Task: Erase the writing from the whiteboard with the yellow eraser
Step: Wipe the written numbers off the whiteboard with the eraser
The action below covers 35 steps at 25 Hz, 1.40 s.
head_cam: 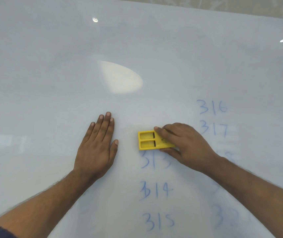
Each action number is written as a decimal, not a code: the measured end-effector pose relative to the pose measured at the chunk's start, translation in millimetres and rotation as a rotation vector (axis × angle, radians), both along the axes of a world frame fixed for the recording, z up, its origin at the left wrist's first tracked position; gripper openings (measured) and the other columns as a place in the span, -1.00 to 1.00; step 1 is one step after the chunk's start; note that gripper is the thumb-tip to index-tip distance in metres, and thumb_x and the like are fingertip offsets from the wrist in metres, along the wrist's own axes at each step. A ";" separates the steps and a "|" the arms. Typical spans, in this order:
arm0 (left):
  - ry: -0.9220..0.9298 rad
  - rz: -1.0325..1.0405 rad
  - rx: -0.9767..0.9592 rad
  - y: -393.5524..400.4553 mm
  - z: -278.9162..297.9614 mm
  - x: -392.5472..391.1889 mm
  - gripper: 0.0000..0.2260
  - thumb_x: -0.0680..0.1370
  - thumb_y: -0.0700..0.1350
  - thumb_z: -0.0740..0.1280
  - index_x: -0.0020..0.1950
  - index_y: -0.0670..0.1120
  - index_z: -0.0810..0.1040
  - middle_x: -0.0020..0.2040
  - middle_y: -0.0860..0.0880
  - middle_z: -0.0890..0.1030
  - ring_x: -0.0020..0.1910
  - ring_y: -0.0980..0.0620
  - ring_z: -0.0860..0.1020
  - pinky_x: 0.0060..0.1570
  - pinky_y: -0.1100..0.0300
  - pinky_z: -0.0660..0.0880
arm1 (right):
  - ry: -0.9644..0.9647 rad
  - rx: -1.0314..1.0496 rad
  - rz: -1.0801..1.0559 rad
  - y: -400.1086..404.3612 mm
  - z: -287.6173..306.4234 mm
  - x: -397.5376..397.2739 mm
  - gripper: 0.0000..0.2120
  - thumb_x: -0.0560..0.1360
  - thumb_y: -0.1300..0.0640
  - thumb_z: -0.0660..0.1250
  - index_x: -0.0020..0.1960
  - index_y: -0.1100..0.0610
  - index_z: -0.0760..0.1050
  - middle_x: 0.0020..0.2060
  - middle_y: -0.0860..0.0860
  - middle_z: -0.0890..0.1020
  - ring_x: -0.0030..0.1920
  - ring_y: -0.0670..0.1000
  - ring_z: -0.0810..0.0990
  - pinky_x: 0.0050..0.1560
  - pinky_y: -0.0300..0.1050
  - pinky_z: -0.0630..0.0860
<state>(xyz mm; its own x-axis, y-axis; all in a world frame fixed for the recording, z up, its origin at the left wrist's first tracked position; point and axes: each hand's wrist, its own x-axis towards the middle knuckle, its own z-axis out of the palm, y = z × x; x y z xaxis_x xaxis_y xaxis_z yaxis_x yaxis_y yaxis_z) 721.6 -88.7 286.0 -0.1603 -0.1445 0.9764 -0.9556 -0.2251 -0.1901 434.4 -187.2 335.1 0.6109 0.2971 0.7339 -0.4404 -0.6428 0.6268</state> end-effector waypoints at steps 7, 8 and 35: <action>0.023 -0.012 -0.002 -1.7 -5.9 -1.6 -0.44 0.68 0.03 0.00 0.63 -0.20 0.07 0.65 -0.11 0.08 0.64 -0.06 0.04 0.59 -0.05 0.04 | -0.238 0.114 0.041 10.6 9.0 32.8 -0.44 0.53 -0.09 0.24 0.44 0.17 0.38 0.10 0.11 0.56 0.01 0.17 0.52 0.03 0.02 0.45; 0.025 -0.014 0.001 -1.4 -7.0 -1.9 -0.44 0.67 0.03 0.00 0.63 -0.20 0.07 0.65 -0.11 0.08 0.64 -0.06 0.04 0.59 -0.05 0.04 | -0.196 0.101 0.048 11.7 -1.0 35.8 -0.45 0.55 -0.09 0.23 0.44 0.18 0.38 0.11 0.12 0.56 0.01 0.18 0.52 0.03 0.04 0.46; 0.060 -0.032 0.027 0.3 -60.4 -8.5 -0.43 0.67 0.02 0.02 0.63 -0.21 0.08 0.66 -0.12 0.08 0.64 -0.07 0.03 0.59 -0.06 0.03 | -0.219 0.179 0.009 6.9 -44.7 3.0 -0.48 0.54 -0.03 0.32 0.43 0.18 0.39 0.10 0.10 0.56 0.04 0.17 0.54 0.06 0.07 0.48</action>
